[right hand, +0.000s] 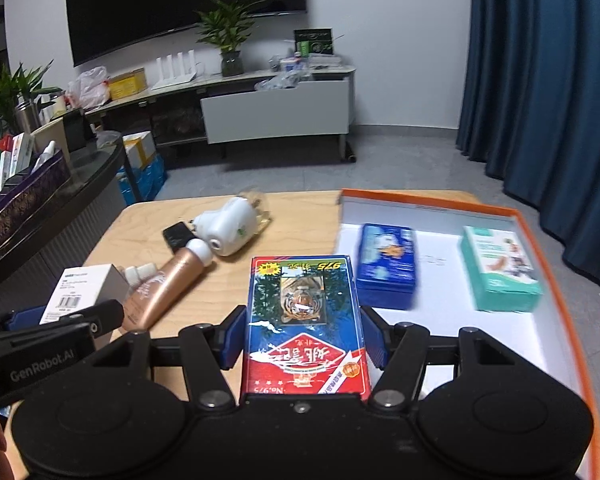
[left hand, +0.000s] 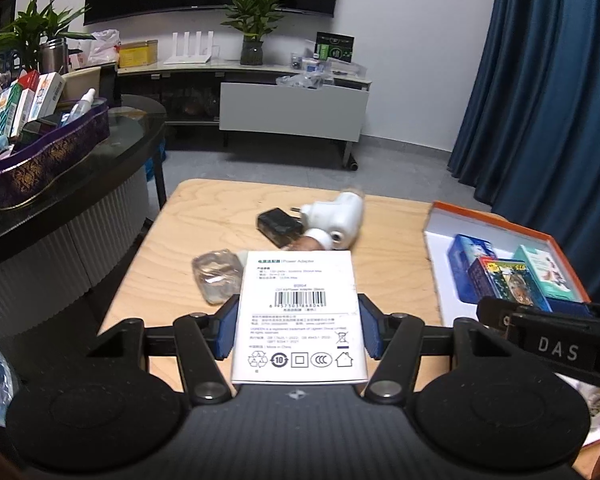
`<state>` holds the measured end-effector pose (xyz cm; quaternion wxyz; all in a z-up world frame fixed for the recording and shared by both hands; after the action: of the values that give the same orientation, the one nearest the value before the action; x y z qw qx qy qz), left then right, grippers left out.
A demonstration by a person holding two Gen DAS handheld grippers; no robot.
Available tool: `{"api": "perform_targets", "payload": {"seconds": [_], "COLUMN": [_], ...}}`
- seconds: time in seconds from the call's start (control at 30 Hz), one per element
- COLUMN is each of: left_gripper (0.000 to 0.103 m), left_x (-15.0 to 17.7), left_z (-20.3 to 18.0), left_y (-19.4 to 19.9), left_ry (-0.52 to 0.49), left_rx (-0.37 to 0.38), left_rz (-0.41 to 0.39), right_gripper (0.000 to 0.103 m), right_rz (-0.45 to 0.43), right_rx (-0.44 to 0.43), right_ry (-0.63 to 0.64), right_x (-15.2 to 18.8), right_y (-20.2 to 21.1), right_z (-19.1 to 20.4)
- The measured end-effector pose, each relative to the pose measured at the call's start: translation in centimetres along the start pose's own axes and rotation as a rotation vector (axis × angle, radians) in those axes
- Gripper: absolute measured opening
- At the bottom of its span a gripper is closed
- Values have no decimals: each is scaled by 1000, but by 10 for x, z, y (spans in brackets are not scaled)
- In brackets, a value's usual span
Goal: Organize rigid objects
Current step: 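Carry the white barcode box and red card box toward the white box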
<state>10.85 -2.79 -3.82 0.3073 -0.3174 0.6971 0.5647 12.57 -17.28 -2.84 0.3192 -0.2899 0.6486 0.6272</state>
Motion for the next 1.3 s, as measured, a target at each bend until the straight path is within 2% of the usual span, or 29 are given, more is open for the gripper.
{"api": "perform_targets", "payload": {"seconds": [0.37, 0.6, 1.3], "left_gripper": [60, 60, 60], "left_x": [-3, 11, 10], "left_z": [-57, -90, -130], "left_y": [15, 17, 19], "left_ry": [-76, -120, -177], "left_rx": [87, 151, 195], "left_rz": [-19, -5, -40], "right_gripper": [71, 71, 71], "right_rz": [-39, -63, -90], "right_rx": [64, 94, 156], "right_ry": [-76, -107, -173], "right_x": [15, 19, 27], "right_y": [37, 51, 65], "right_z": [-54, -78, -134]}}
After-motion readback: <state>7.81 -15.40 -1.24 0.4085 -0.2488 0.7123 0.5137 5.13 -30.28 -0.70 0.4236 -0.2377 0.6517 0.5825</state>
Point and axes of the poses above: each gripper's, at about its wrist camera, not at the fingertips, and y roughly against the way its jaws point, z to its left, x to its underside, the point moved 6 cm from there along -y, roughly the way its jaws point, and after that the axes turned 6 degrees about x, right-handed, at the moved point
